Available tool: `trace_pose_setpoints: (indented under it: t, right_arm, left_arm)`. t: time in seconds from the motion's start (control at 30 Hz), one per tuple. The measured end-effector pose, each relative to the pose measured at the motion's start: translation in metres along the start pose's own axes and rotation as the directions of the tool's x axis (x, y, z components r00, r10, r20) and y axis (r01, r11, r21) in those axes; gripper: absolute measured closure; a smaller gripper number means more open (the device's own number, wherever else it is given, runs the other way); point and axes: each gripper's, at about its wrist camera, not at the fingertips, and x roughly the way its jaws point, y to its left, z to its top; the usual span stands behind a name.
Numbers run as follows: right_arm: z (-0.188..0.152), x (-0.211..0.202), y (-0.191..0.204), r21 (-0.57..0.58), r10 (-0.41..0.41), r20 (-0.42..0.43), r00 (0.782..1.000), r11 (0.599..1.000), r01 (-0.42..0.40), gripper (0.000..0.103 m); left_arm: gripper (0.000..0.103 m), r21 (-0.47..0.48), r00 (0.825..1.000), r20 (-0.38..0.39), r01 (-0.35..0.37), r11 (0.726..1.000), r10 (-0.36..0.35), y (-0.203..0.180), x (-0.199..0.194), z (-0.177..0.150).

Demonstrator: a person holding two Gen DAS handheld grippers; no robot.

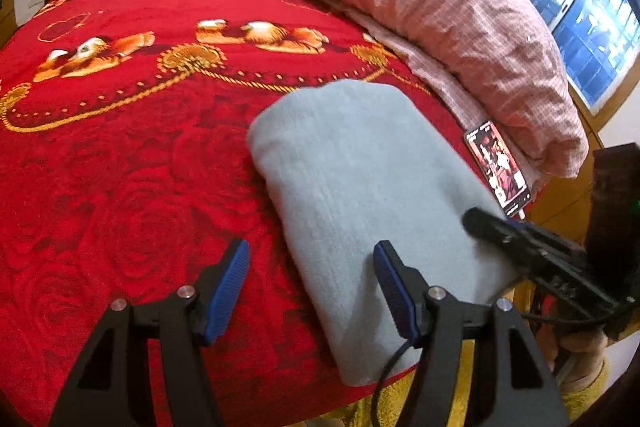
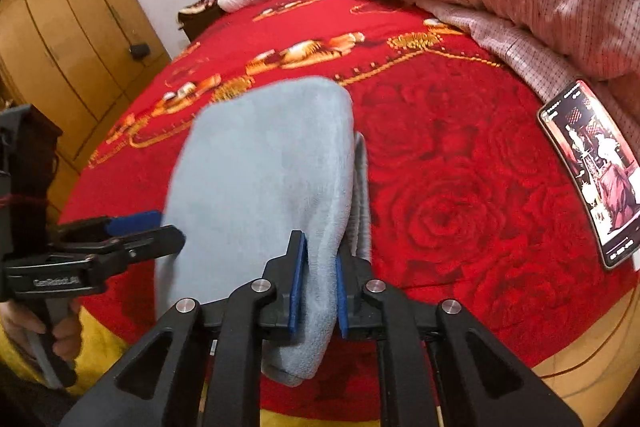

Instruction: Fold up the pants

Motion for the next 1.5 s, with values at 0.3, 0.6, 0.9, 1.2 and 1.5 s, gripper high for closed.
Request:
trace_pose_setpoints:
  t: [0.3,0.6,0.9,1.2,1.5]
  right_arm:
    - [-0.009,0.006,-0.004,-0.048,-0.007,0.006,1.000,0.999,0.008,0.081]
    - [-0.013,-0.015,-0.012,-0.045,-0.083,-0.046,0.995,0.996,0.081,0.049]
    - [0.008,-0.003,0.004,0.001,0.015,-0.042,0.999,1.000,-0.015,0.049]
    - [-0.005,0.034,-0.022,0.112,0.131,-0.069,0.989,0.986,-0.123,0.043]
    - [-0.020,0.028,-0.026,0.171,0.141,0.001,0.990,0.975,-0.139,0.046]
  left_arm:
    - [0.033,0.040,0.997,-0.073,0.002,0.999,0.000,-0.014,0.031,-0.020]
    - [0.033,0.060,0.998,-0.063,-0.008,0.998,0.011,-0.017,0.027,-0.017]
    - [0.033,0.043,0.999,-0.053,0.001,0.999,0.001,-0.014,0.031,-0.007]
    - [0.030,0.039,0.998,-0.067,0.008,0.999,-0.006,-0.012,0.049,-0.002]
    - [0.027,0.039,0.999,-0.038,0.024,0.999,-0.023,-0.012,0.056,0.001]
